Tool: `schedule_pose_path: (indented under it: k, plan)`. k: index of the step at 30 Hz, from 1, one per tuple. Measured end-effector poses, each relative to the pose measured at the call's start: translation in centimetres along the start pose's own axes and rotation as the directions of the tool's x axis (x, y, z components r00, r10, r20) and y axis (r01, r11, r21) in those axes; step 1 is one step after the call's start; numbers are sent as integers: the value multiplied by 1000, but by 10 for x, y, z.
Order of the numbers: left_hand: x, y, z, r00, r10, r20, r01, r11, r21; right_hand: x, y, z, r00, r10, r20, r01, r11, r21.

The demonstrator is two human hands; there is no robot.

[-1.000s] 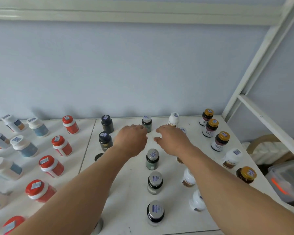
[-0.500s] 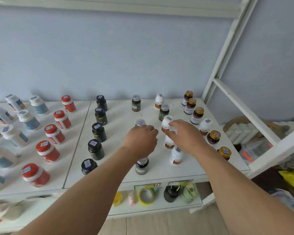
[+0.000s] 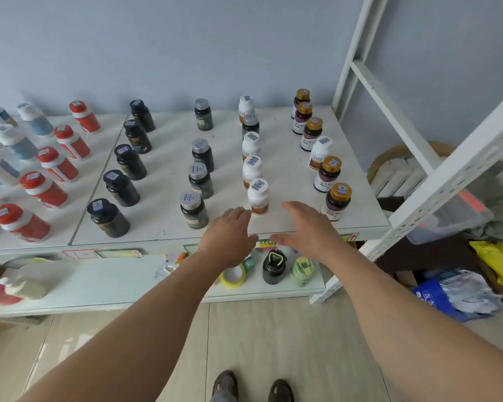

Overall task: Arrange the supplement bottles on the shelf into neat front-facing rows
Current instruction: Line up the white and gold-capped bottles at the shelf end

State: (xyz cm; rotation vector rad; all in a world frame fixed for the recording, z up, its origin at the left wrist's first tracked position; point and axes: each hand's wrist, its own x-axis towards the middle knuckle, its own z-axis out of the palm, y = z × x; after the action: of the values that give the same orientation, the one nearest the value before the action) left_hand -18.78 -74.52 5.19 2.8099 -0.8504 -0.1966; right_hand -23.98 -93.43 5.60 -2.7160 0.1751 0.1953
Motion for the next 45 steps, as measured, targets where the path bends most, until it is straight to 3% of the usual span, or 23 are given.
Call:
schedule_pose_path:
  k: [5, 11, 16, 30, 35, 38, 41, 45]
  plan:
    - [-5, -1, 36, 996, -83, 43, 82, 996, 17, 3, 25, 42, 1000, 5, 2, -4, 987, -161]
    - [2, -2, 54, 987, -84, -137, 95, 993, 74, 7, 31, 66, 961, -45, -273, 0, 987, -163]
    - [7, -4, 55, 978, -70, -196, 87, 993, 82, 9, 35, 72, 933, -74, -353, 15, 986, -165]
    - [6, 0, 46, 977, -122, -173, 132, 990, 46, 7, 30, 66, 951, -38, -307, -2, 992, -130]
    - [2, 1, 37, 989, -105, -105, 109, 993, 34, 9, 19, 48, 980, 47, -192, -54, 998, -30]
    - [4, 0, 28, 990, -138, -21, 137, 989, -57, 16, 6, 27, 968, 117, -223, -85, 985, 151]
    - [12, -3, 20, 975, -223, 22, 222, 951, -214, 31, -12, 3, 975, 89, -203, -20, 949, 316]
    - [27, -9, 11, 962, -257, 95, 274, 881, -387, 56, -35, -20, 997, -2, -77, 28, 944, 330]
